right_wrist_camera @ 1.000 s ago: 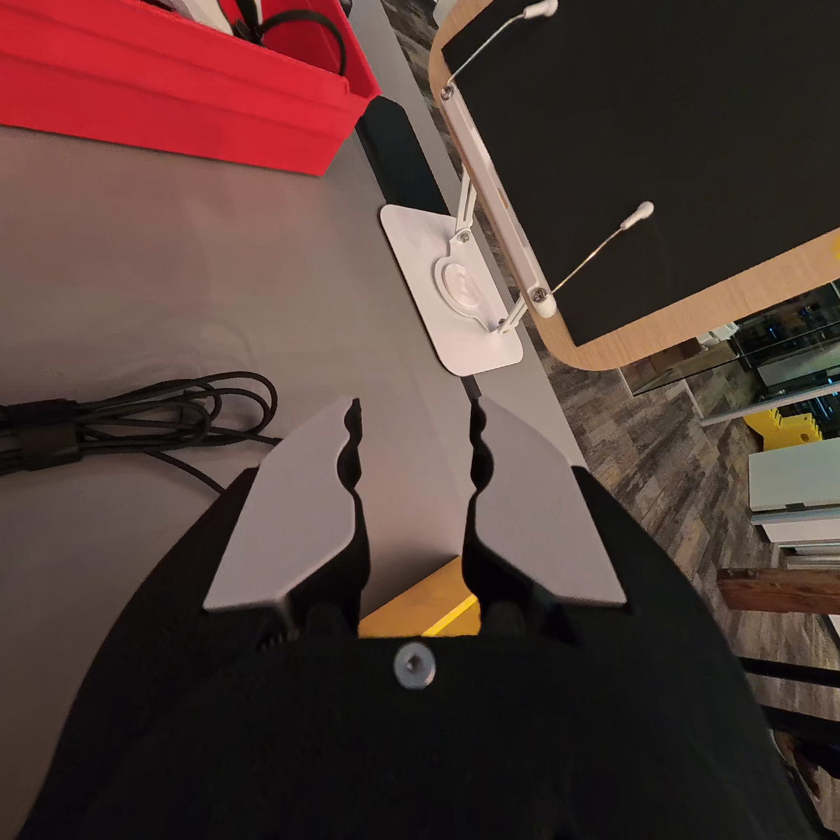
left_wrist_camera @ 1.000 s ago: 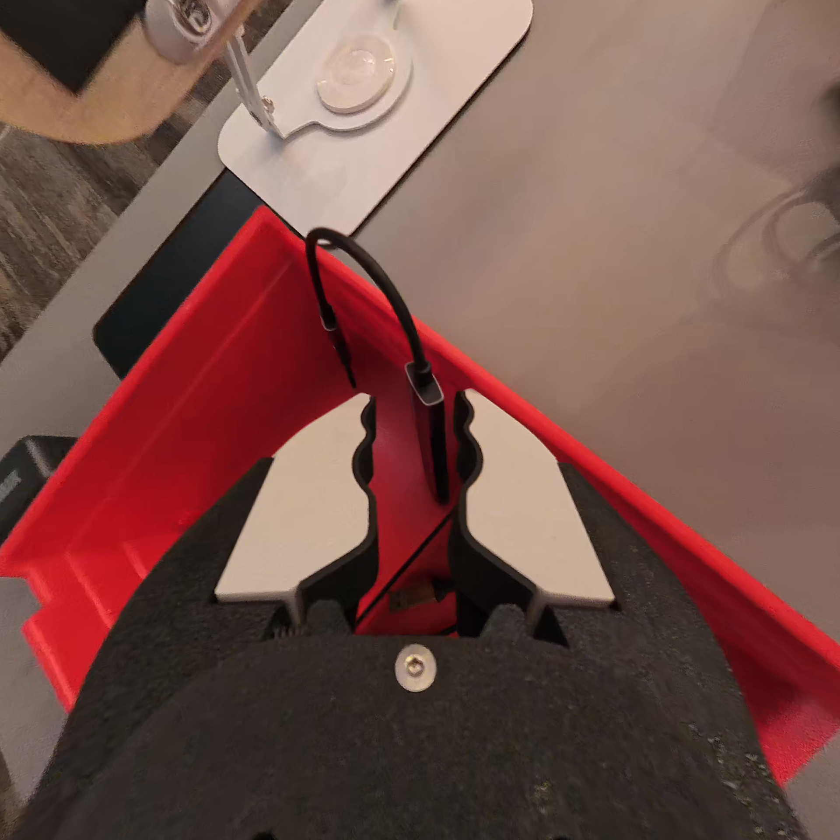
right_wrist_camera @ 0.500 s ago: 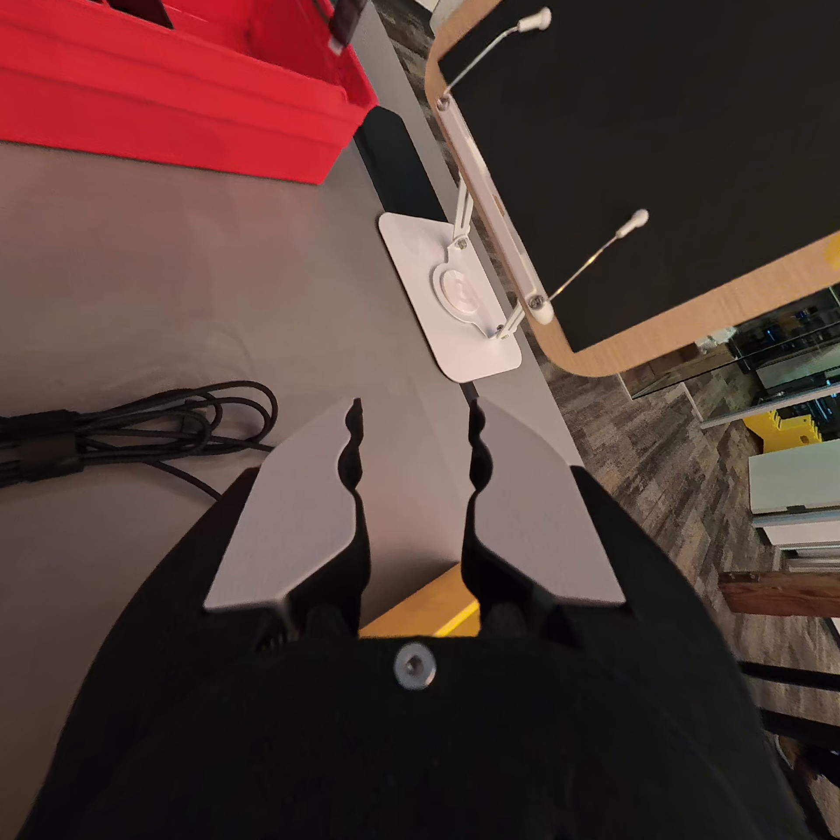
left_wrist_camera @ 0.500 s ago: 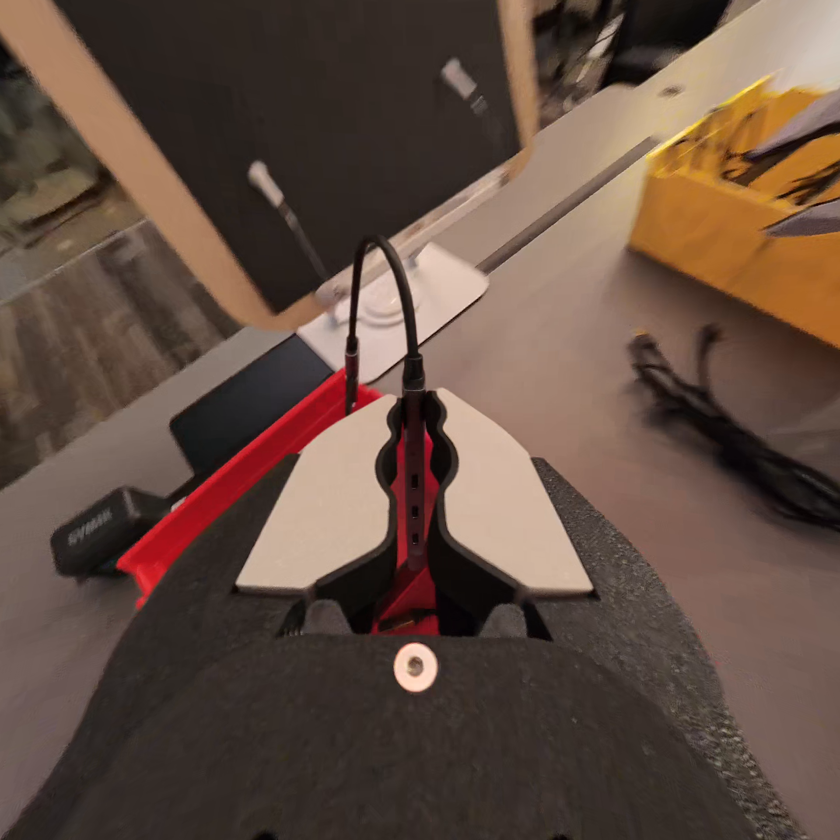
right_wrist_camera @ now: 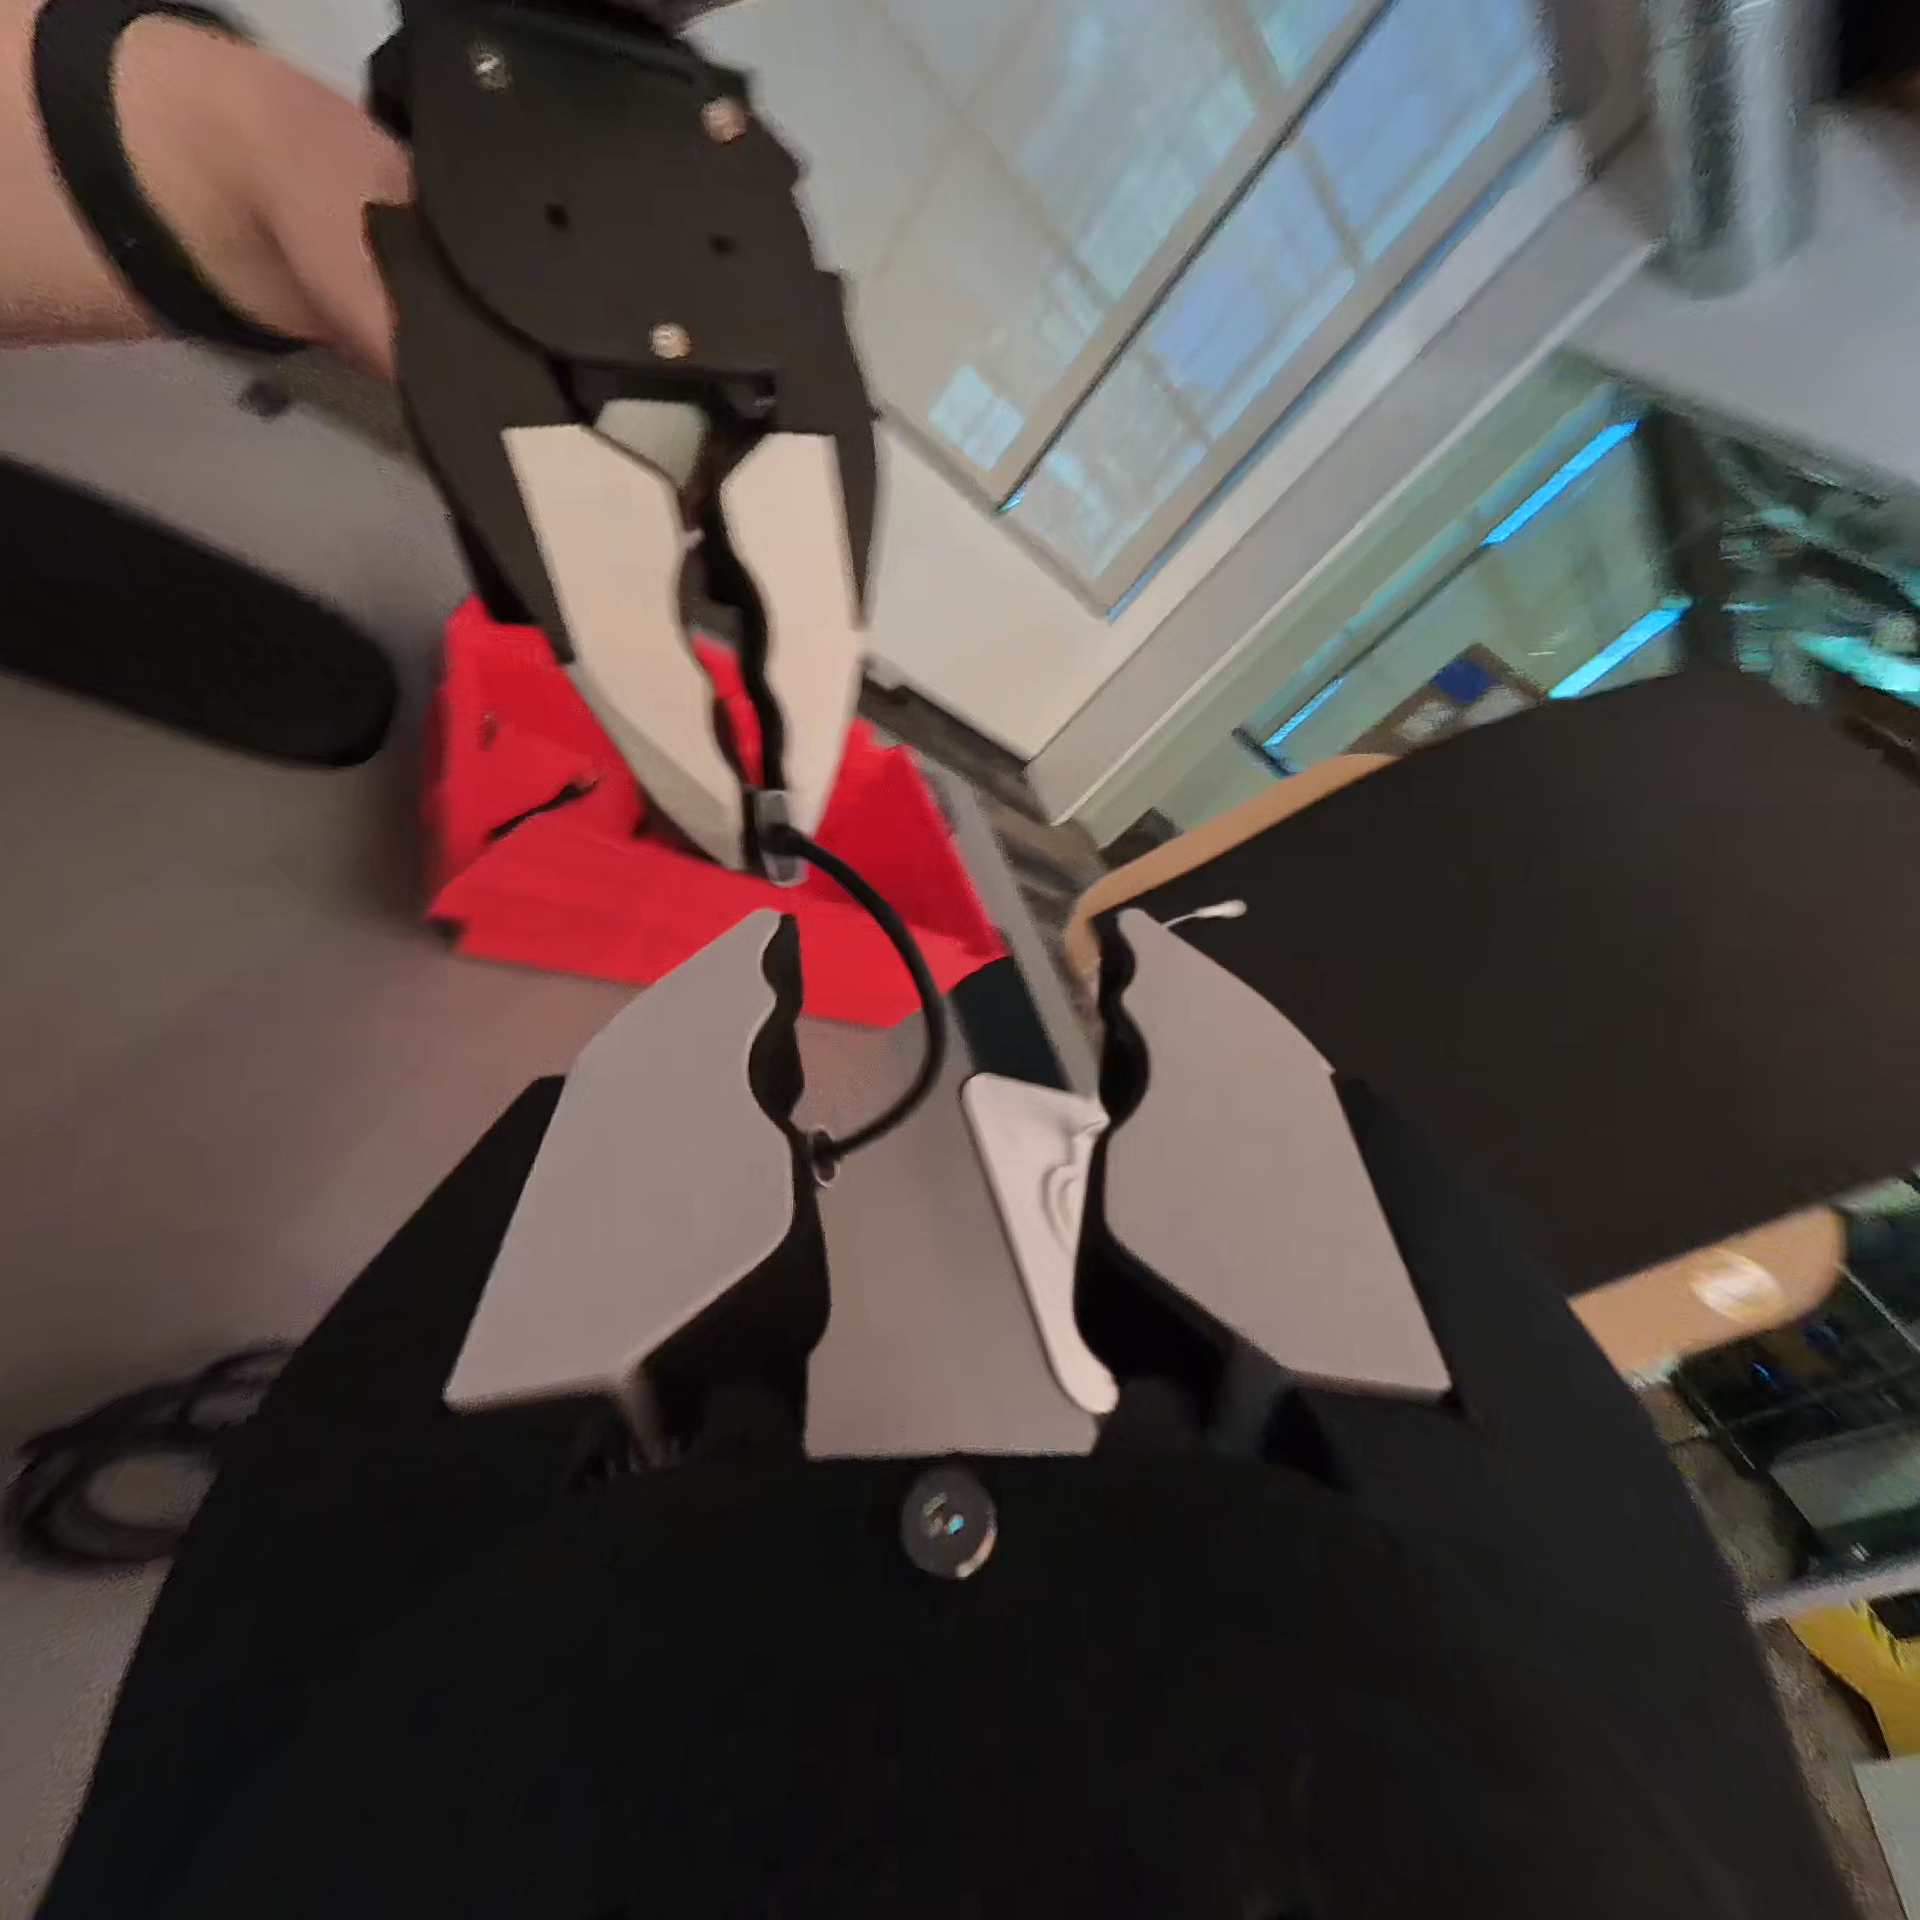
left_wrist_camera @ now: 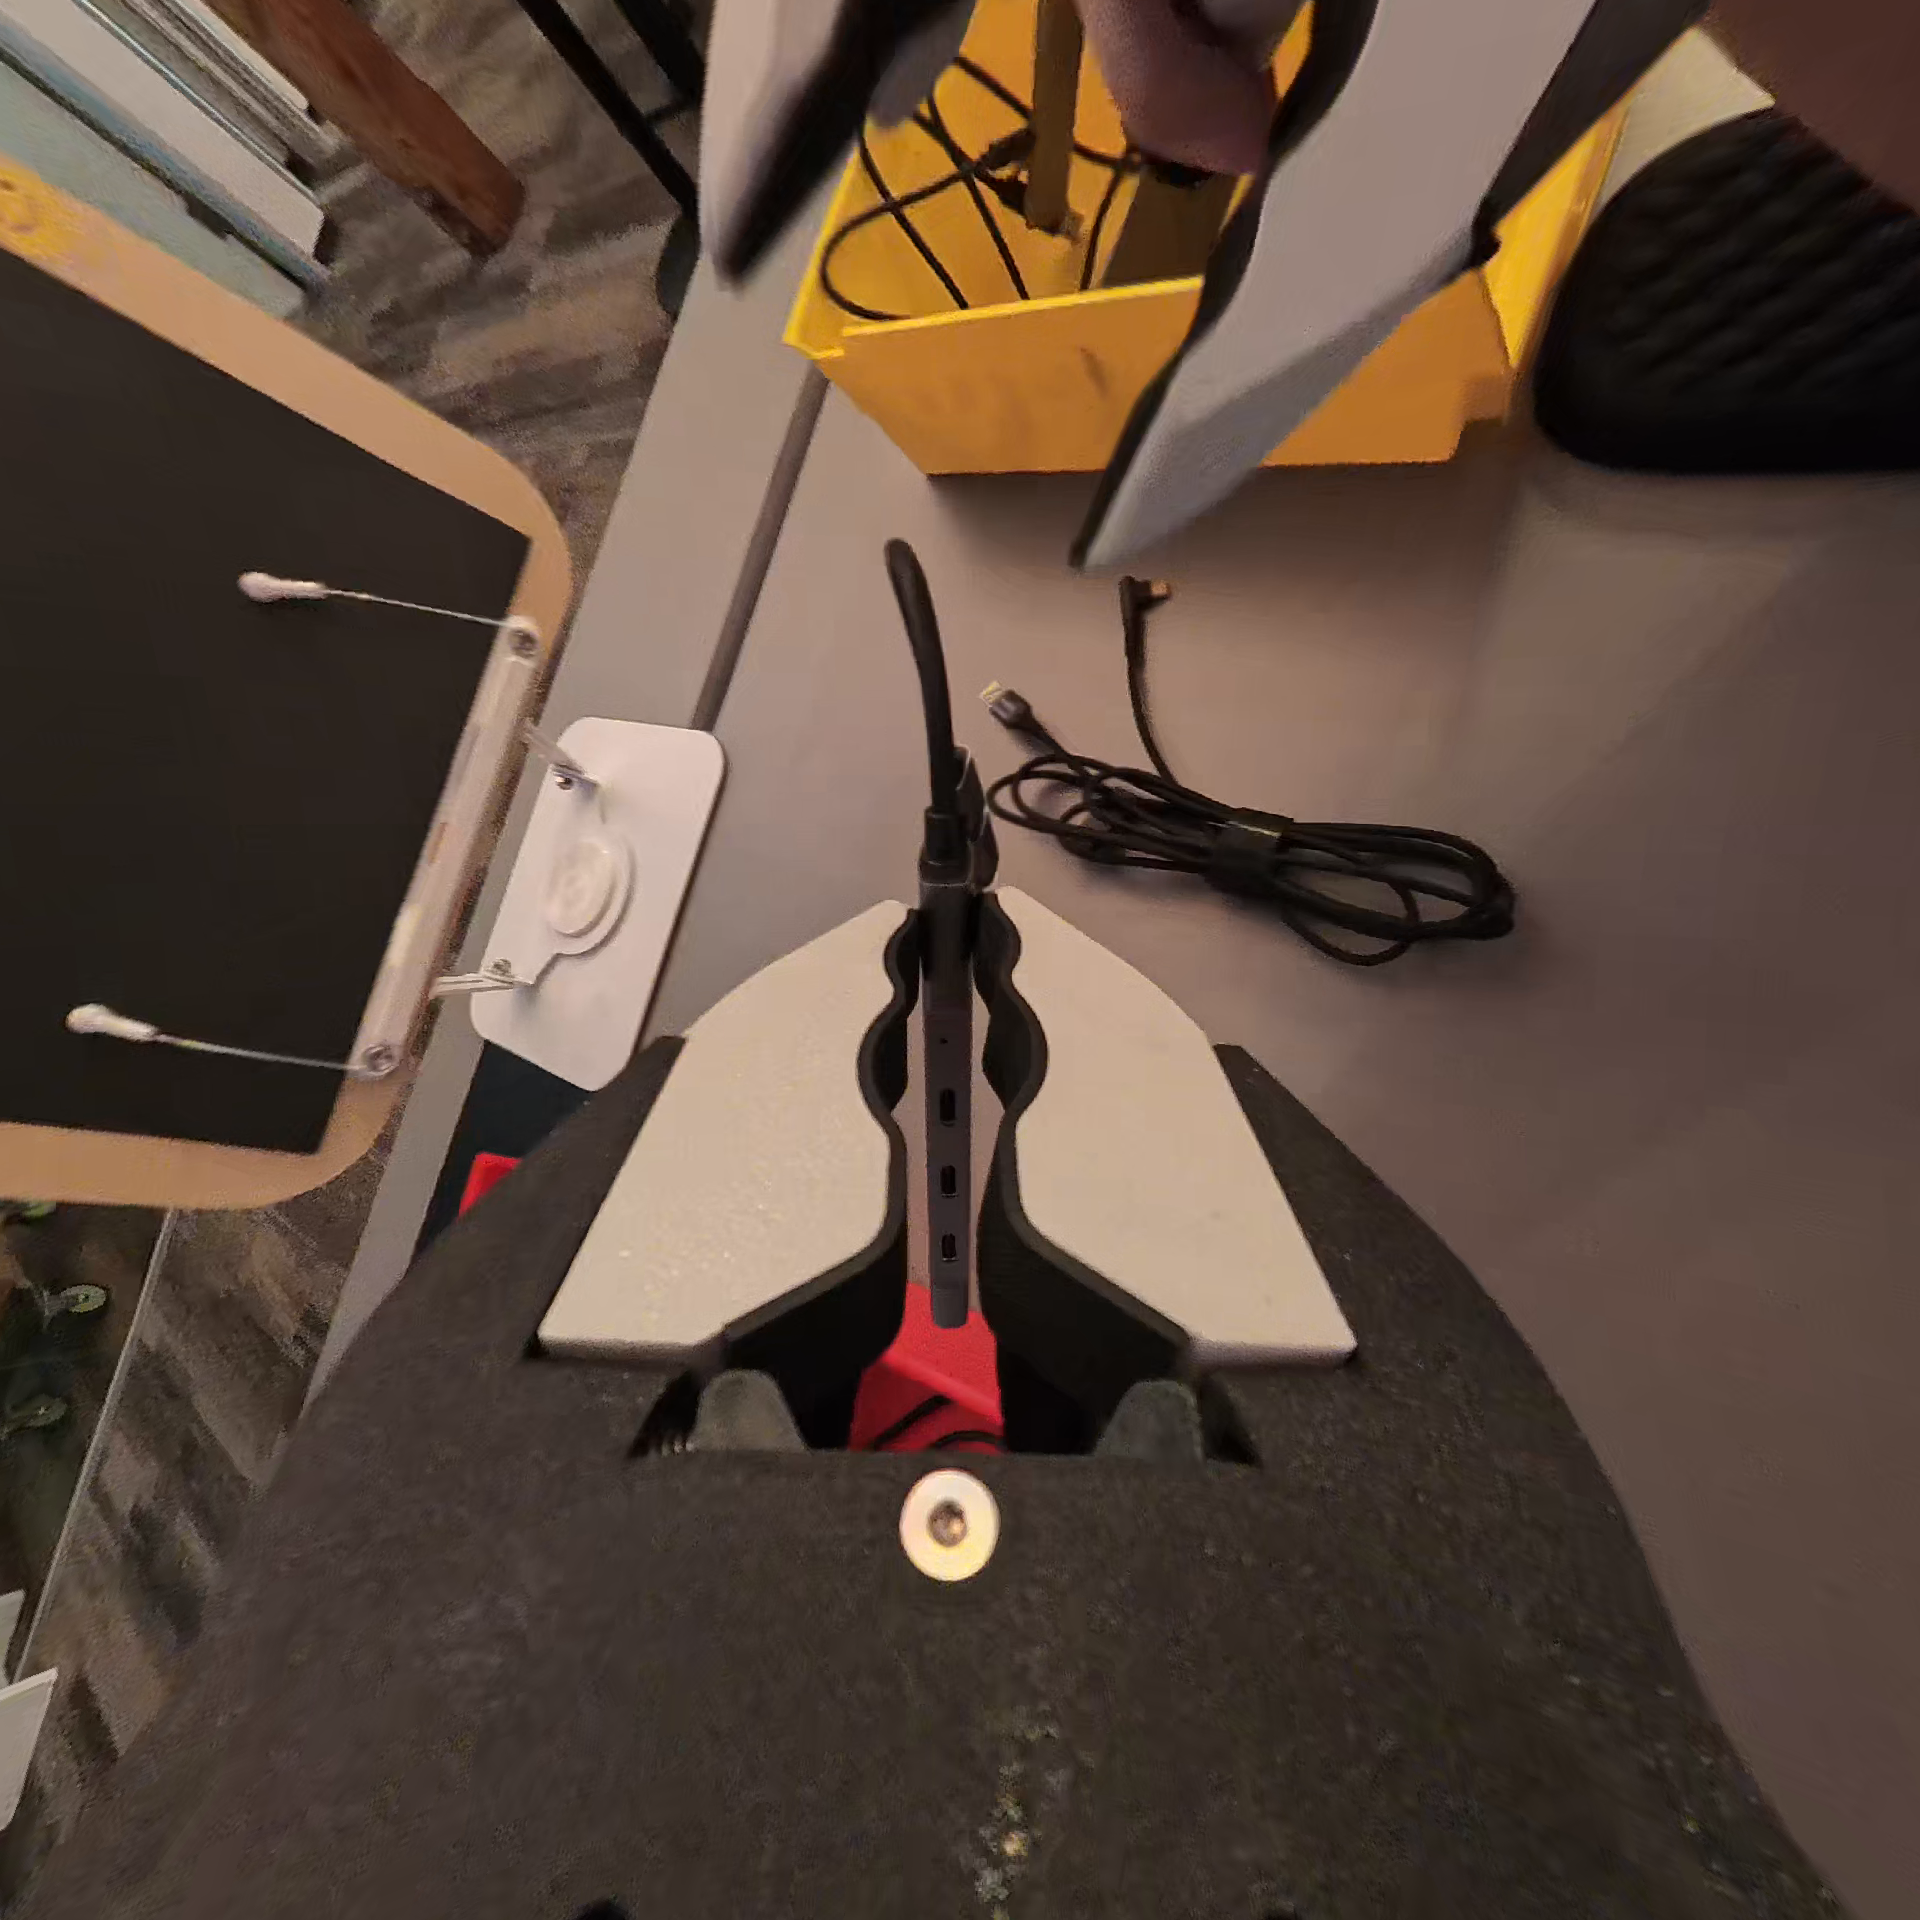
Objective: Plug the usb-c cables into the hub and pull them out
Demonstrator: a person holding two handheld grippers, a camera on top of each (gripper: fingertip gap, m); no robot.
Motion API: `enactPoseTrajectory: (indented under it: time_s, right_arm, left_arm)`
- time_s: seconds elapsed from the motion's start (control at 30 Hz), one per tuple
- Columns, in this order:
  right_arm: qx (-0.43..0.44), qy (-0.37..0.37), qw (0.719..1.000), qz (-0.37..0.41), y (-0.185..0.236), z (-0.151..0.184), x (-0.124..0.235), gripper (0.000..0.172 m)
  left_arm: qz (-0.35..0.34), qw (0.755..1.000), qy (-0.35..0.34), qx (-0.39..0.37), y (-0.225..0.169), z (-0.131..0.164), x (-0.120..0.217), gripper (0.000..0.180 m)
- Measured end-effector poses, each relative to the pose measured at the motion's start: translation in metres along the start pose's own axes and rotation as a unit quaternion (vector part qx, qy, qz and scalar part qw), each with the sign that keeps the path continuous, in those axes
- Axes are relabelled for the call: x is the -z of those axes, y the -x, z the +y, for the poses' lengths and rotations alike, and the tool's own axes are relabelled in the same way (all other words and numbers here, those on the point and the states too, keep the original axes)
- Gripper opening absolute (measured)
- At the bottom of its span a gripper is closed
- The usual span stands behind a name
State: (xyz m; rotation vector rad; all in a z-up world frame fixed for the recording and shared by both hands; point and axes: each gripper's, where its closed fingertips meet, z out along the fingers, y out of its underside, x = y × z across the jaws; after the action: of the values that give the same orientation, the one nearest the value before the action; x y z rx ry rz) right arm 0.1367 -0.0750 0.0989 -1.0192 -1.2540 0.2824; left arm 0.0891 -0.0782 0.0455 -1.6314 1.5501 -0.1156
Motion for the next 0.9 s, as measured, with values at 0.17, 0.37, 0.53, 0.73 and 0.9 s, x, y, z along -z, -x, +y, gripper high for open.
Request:
enactPoseTrajectory:
  time_s: [0.17, 0.37, 0.53, 0.73, 0.9]
  right_arm:
    - [0.045, 0.089, 0.990, -0.095, 0.042, 0.034, -0.017, 0.029]
    - [0.051, 0.138, 0.971, -0.188, 0.067, 0.049, -0.009, 0.003]
    - [0.099, 0.122, 0.975, -0.154, 0.050, 0.039, 0.004, 0.003]
    - [0.117, 0.052, 0.986, -0.109, 0.029, 0.008, 0.026, 0.003]
    - [0.102, -0.019, 0.988, -0.111, 0.027, -0.018, 0.038, 0.003]
  left_arm:
    - [0.029, 0.999, 0.016, -0.028, -0.032, -0.005, -0.025, 0.009]
    - [0.021, 1.000, -0.012, -0.016, -0.032, 0.003, -0.032, 0.021]
    - [-0.031, 0.988, -0.123, 0.084, -0.011, 0.014, -0.013, 0.059]
    - [0.002, 0.964, -0.215, 0.154, -0.021, 0.025, -0.004, 0.068]
    - [-0.025, 0.944, -0.306, 0.120, -0.017, 0.000, 0.012, 0.067]
